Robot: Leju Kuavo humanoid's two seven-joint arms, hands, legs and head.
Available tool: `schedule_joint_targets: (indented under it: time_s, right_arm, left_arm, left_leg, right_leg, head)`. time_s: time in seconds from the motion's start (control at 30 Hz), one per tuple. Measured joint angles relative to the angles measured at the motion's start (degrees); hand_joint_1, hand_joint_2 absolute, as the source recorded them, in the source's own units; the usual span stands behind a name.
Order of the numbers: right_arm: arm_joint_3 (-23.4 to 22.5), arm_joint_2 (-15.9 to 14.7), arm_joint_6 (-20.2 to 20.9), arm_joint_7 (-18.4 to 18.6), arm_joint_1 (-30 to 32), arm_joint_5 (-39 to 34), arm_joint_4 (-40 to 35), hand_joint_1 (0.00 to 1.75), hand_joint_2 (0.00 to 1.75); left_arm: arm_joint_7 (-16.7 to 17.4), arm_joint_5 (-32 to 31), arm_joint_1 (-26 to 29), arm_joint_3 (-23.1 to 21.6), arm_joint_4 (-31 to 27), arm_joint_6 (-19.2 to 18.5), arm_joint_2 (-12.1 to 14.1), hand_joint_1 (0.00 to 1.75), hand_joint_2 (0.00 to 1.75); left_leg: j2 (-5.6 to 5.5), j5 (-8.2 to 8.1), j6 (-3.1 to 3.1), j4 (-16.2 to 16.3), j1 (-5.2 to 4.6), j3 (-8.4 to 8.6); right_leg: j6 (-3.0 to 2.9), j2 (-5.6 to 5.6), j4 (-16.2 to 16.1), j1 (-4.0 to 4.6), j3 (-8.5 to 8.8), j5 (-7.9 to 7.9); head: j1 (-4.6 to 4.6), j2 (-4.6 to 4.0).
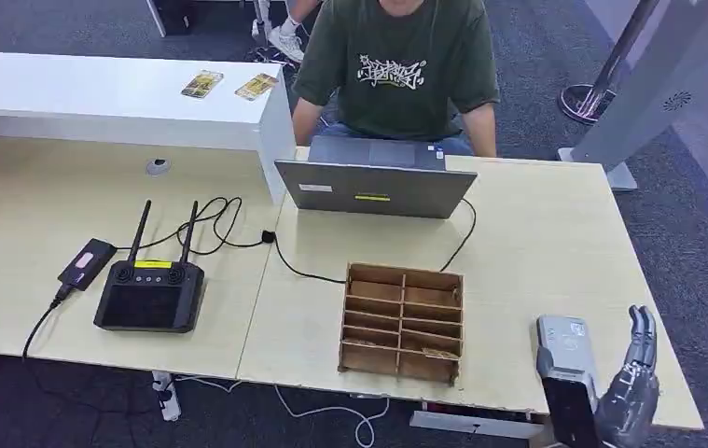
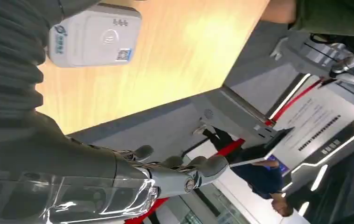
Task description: Pass the card to the sensor for recognition and then transmit it.
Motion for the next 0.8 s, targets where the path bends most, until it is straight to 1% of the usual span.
schedule_joint_targets:
  time_s: [0.23,0.33,0.43,0.63,0.7,0.8]
  right_arm:
    - [-0.66,2.28,0.87,0.00,2.36,1.51,-0.11,0.00,1.75]
    - [-0.66,2.65,1.05,0.07,2.73,3.26,-0.09,0.00,1.75]
    - [-0.48,2.78,0.81,0.55,2.96,6.65,0.09,0.00,1.75]
    - [-0.29,2.80,0.57,1.49,3.44,8.52,0.09,0.00,1.75]
    - [-0.20,2.78,0.22,2.36,3.64,10.85,0.09,0.00,1.75]
    - [0.35,2.73,-0.98,4.43,4.42,17.58,0.05,0.00,1.75]
  left_arm:
    - [0.28,0.00,0.01,0.24,0.33,0.00,-0.17,0.00,0.00]
    - [0.61,0.00,0.00,0.24,0.48,0.00,-0.22,0.00,0.00]
    - [0.63,0.00,0.00,0.24,0.48,0.00,-0.24,0.00,0.00]
    - [0.72,0.00,0.00,0.24,0.57,0.00,-0.24,0.00,0.00]
    - [0.70,0.00,0.00,0.24,0.59,0.00,-0.24,0.00,0.00]
    - [0.77,0.02,0.00,0.24,0.61,0.00,-0.24,0.00,0.00]
  left_leg:
    - [0.00,0.01,0.00,-0.01,0.00,0.01]
    - [0.00,0.01,0.00,-0.01,0.00,0.01]
    - [0.00,0.01,0.00,-0.01,0.00,0.01]
    - [0.00,0.00,0.00,-0.01,0.00,0.01]
    - [0.00,0.00,0.00,-0.01,0.00,0.01]
    - [0.00,0.00,0.00,-0.01,0.00,0.01]
  right_leg:
    - [0.00,0.00,0.01,0.00,0.00,0.00]
    - [0.00,0.01,0.01,0.00,0.01,0.00]
    - [0.00,0.00,0.00,0.00,0.01,0.00]
    - [0.00,0.01,0.00,0.00,0.00,0.00]
    - [0.00,0.00,0.00,0.00,0.00,0.00]
    - [0.00,0.00,0.00,0.00,0.00,0.00]
  head:
    - [0.00,0.00]
    - [0.00,0.00]
    - [0.00,0.00]
    - [0.00,0.00]
    - [0.00,0.00]
    - [0.00,0.00]
